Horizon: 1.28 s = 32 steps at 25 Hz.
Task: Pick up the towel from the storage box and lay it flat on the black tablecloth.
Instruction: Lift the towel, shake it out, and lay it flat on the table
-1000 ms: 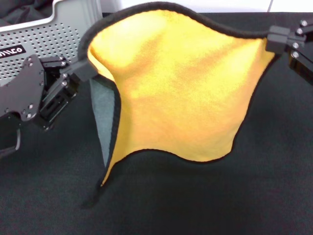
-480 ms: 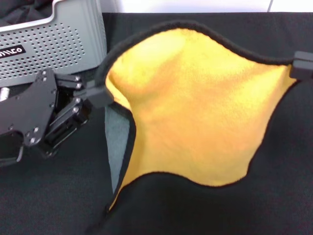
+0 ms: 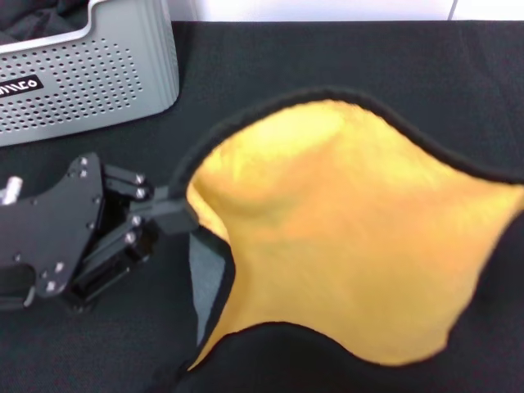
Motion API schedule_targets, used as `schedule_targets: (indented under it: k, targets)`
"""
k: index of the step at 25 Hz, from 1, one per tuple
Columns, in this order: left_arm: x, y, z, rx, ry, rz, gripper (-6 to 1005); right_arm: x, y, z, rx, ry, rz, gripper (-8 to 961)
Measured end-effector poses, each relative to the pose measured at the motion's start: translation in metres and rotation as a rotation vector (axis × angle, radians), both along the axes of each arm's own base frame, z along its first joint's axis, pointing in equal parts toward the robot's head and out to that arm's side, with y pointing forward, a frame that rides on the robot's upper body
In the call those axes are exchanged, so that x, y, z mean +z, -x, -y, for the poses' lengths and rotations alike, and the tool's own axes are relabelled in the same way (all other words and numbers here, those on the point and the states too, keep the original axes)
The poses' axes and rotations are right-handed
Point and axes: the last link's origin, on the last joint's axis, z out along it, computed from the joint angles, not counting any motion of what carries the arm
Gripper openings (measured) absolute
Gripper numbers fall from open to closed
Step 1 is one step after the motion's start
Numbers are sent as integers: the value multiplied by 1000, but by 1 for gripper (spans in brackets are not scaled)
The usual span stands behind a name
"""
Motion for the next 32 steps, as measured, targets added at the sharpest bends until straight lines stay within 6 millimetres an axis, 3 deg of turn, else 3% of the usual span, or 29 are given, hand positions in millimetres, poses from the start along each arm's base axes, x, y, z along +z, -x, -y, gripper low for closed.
schedule_targets:
  k: [9,18,24,32]
  targets:
    - [1,-4,22,-75,80,-2,19,12,-21,38,15,88,-67,131]
    - [6,2,25,-15,151,13,19,12,-54,46,-44,111,-164,133]
    - [-25,9,2,37,219,-24,19,-12,-85,19,-147,131,-206,134]
    - [-50,7,-29,56,145,-99,19,-42,-96,-27,-218,98,-191,136]
